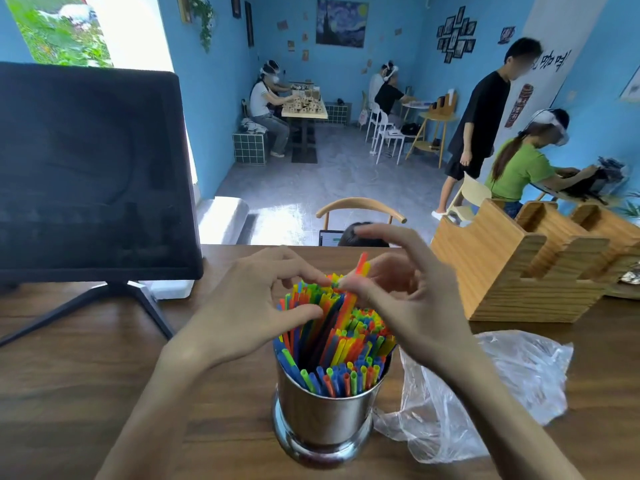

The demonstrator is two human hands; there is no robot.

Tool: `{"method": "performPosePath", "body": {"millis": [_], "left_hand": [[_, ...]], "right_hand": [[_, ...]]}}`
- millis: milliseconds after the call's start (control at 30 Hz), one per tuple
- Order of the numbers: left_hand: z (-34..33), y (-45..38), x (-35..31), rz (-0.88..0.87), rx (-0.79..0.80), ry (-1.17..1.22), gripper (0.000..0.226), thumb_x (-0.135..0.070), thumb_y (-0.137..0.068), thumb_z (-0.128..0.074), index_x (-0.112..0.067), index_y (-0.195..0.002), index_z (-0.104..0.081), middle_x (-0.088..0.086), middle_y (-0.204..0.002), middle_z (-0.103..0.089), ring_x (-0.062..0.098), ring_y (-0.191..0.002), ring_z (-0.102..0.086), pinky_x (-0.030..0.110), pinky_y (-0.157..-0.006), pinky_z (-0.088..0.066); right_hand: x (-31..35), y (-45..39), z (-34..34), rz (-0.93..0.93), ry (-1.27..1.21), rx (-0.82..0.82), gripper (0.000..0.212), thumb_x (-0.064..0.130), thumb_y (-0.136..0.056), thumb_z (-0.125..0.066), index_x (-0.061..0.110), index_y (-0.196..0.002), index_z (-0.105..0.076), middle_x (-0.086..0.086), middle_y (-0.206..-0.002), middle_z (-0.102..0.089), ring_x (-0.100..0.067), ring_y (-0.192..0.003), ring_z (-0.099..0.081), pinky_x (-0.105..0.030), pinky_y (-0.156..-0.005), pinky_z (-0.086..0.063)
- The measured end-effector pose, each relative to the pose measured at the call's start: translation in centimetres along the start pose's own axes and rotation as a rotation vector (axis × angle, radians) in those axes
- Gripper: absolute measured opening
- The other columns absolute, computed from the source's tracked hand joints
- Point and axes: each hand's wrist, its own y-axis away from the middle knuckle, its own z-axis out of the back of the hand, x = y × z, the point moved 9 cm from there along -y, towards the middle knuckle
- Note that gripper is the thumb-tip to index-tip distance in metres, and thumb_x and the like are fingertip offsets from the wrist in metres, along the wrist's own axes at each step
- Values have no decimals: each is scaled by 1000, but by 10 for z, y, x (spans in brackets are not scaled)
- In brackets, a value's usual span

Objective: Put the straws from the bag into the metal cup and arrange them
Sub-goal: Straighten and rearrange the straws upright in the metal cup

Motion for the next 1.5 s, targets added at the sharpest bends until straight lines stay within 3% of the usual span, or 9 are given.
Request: {"method": "performPosePath", "body": {"millis": [133,533,700,867,1000,1133,1267,1400,1500], "left_hand": [[-2,-8,-3,-51,-15,-110,25,-37,-78,-80,-41,-102,-78,-21,-96,-62,7,-94,-59,19,-74,-43],[-1,-11,-16,-229,-98,-209,14,-33,-72,-89,-34,-83,-81,-18,-87,-64,11,-84,-58,37,-67,-53],[14,-9,-23,-218,-130,-145,14,-47,-73,-82,-38,-83,-80,-21,-80,-68,9,-82,-59,21,-65,-47],[44,-8,-41,-154,-250,158,15,-32,-74,-82,-33,-87,-76,-15,-76,-72,1,-69,-61,7,-62,-42],[70,-12,-57,-242,-433,379,25,-20,-81,-81,-31,-102,-73,-9,-90,-78,11,-82,-74,22,-78,-56],[96,-7,-67,-282,-648,498,20,-24,-83,-78,-24,-102,-70,-16,-91,-78,12,-86,-76,24,-78,-56],[101,-2,-45,-187,-734,567,20,-28,-78,-81,-24,-95,-71,-13,-87,-78,11,-83,-75,26,-78,-58],[81,-5,-19,13,-557,603,13,-22,-64,-84,-23,-75,-76,-3,-72,-76,11,-64,-70,19,-65,-56],[56,-10,-11,130,-307,579,14,-25,-58,-84,-19,-69,-78,6,-69,-76,12,-60,-70,17,-59,-54]], "right_hand": [[-4,10,-17,133,273,108,18,42,-88,-76,27,-99,-72,13,-83,-71,-6,-79,-69,-31,-69,-55],[-23,14,-16,48,267,158,31,48,-96,-61,28,-88,-83,17,-86,-73,-11,-94,-64,-26,-76,-51],[-22,11,-13,29,239,152,34,50,-97,-59,26,-91,-83,18,-88,-73,-11,-97,-64,-24,-80,-49],[-17,3,-16,-9,230,181,33,48,-93,-65,34,-123,-69,21,-117,-66,-10,-119,-59,-26,-94,-46],[-8,2,-37,-20,164,348,50,46,-95,-66,43,-143,-51,23,-123,-68,-3,-125,-57,-31,-108,-40],[0,-5,-30,29,109,255,22,30,-102,-59,32,-122,-67,14,-106,-76,-8,-112,-66,-36,-102,-46],[-7,-11,3,-47,-169,139,19,17,-101,-58,13,-110,-74,0,-83,-77,-12,-80,-72,-24,-76,-52],[-15,-12,40,-143,-439,15,16,32,-82,-75,22,-92,-83,-8,-84,-80,-23,-74,-77,-25,-59,-54],[-22,-18,56,-203,-511,-55,41,53,-62,-90,19,-85,-83,-7,-73,-77,-20,-71,-76,-21,-59,-53]]}}
